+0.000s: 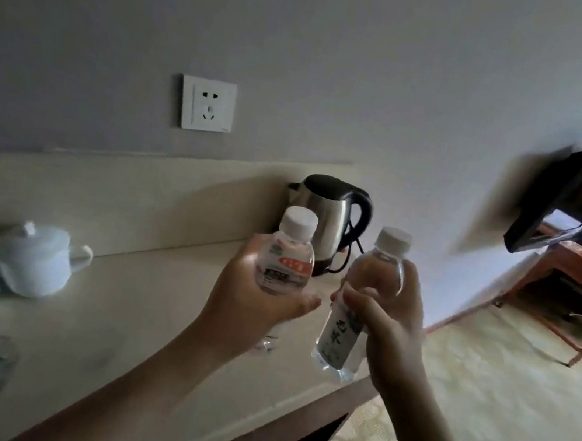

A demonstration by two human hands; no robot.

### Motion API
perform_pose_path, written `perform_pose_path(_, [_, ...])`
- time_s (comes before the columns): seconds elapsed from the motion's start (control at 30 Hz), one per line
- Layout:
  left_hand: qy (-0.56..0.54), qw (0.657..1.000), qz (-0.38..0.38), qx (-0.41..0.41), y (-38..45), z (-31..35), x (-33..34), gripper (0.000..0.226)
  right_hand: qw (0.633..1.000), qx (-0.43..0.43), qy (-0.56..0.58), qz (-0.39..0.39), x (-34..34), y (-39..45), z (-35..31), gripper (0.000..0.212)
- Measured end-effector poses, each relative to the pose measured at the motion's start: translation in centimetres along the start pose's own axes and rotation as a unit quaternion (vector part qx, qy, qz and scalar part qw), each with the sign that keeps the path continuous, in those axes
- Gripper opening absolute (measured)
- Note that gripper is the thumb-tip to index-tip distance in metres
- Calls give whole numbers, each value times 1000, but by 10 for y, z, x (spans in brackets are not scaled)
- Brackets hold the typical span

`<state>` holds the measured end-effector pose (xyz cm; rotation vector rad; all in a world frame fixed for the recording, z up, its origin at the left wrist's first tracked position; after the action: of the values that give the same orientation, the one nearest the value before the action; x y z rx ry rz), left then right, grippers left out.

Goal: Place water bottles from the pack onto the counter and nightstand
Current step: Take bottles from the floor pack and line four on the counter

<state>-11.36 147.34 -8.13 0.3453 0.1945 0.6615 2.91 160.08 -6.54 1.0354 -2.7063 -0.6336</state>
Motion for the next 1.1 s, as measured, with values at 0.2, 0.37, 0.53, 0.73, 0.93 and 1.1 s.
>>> perform_pose_path(0.2, [34, 989, 126, -75, 2, -77, -58, 53, 995, 30, 31, -89, 59, 41, 96, 46])
perform_pose_path(0.37, [82, 969, 214, -93, -10, -109, -77, 50, 983, 41, 80, -160, 93, 59, 150, 46])
perform_pose_path(0.53, [111, 943, 302, -85, -21, -129, -84, 48, 972, 19, 77, -222, 116, 59, 173, 53])
perform_pose_path(0.73, [119, 940, 309, -77, -33, -152, -89, 50, 956, 61, 85, -273, 117, 50, 201, 64])
perform_pose_path(0.93, [222, 898, 349, -147, -60, -172, -94, 72, 933, 70, -147, -320, 102, 39, 225, 49])
perform_pose_path(1.1, [176, 917, 315, -171, -68, -185, -108, 65, 931, 66, -184, -309, 94, 46, 231, 46])
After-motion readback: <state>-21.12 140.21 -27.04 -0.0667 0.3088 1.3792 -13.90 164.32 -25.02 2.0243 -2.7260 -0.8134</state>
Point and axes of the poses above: each hand's wrist, its own y-axis towards the middle knuckle, its own x-axis out of the palm, z = x × y, the point moved 9 cm from there along y, towards the middle knuckle, and after that the axes turned 4 degrees about -z, right-handed, at the moved point
